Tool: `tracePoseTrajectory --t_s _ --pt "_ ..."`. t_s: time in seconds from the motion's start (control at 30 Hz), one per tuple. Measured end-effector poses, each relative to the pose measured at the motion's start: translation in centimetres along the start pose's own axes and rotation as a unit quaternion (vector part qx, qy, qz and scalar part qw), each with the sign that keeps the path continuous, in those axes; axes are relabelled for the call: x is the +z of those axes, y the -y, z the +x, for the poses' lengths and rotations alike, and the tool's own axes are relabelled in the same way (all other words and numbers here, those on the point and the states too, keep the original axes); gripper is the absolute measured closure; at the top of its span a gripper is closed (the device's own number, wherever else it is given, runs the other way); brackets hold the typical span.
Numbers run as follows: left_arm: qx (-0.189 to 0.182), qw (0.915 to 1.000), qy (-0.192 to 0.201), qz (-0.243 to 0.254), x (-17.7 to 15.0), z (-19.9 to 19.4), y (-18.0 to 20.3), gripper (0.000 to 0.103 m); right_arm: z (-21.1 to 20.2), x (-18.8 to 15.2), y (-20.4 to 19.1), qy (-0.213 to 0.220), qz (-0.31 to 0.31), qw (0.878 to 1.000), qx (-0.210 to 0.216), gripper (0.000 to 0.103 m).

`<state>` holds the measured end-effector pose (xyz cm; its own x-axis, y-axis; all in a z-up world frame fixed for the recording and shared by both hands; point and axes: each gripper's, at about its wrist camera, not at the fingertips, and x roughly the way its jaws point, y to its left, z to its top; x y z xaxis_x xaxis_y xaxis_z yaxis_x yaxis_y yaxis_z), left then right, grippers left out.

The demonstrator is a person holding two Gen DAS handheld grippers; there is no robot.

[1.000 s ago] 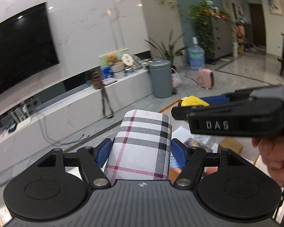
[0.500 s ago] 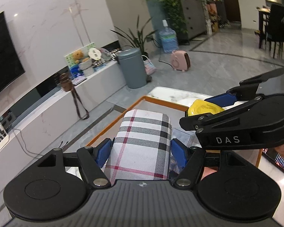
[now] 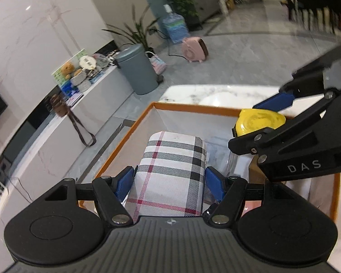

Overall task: Organize rigid objects
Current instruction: 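Lower the plaid case and tape measure into the orange box and open both grippers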

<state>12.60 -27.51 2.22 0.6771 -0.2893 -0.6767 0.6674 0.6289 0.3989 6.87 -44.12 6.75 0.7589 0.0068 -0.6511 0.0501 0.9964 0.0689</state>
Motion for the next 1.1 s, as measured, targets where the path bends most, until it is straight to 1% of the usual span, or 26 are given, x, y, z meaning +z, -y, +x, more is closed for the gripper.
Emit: tracePoseTrajectory --t_s 0.1,0.27,0.43,0.57,0.7,0.83,1.03,1.1 --pt "-0.012 0.9994 -0.014 0.028 -0.1 1.1 0.2 0.024 0.9 -0.1 -0.2 -0.013 -0.003 1.0 0.001 0.05" --pt "-0.025 0.9959 -0.037 0.079 -0.4 2.8 -0.1 0.024 2.0 -0.3 -1.0 -0.034 -0.016 0.999 0.01 0.05" --pt "-0.014 0.9913 -0.057 0.118 -0.5 4.6 -0.4 0.024 2.5 0.0 -1.2 -0.046 -0.018 0.999 0.013 0.05" --pt "-0.015 0.9881 -0.064 0.14 -0.9 5.5 -0.3 0.024 3.3 -0.3 -1.4 -0.064 -0.027 0.998 0.009 0.05" --pt "-0.02 0.9836 -0.068 0.166 -1.1 6.4 0.0 0.024 4.1 -0.7 -2.2 -0.081 -0.053 0.995 0.006 0.05" --pt "-0.023 0.976 -0.068 0.205 -1.1 7.0 0.5 0.024 4.9 -0.8 -3.1 -0.093 -0.07 0.993 0.002 0.05" --pt "-0.036 0.9713 -0.067 0.225 -0.7 8.0 0.4 0.024 6.0 -0.9 -4.2 -0.111 -0.097 0.989 -0.011 0.05" --pt "-0.04 0.9693 -0.069 0.233 -0.5 8.3 0.5 0.024 6.3 -0.8 -4.2 -0.115 -0.099 0.988 -0.008 0.05"
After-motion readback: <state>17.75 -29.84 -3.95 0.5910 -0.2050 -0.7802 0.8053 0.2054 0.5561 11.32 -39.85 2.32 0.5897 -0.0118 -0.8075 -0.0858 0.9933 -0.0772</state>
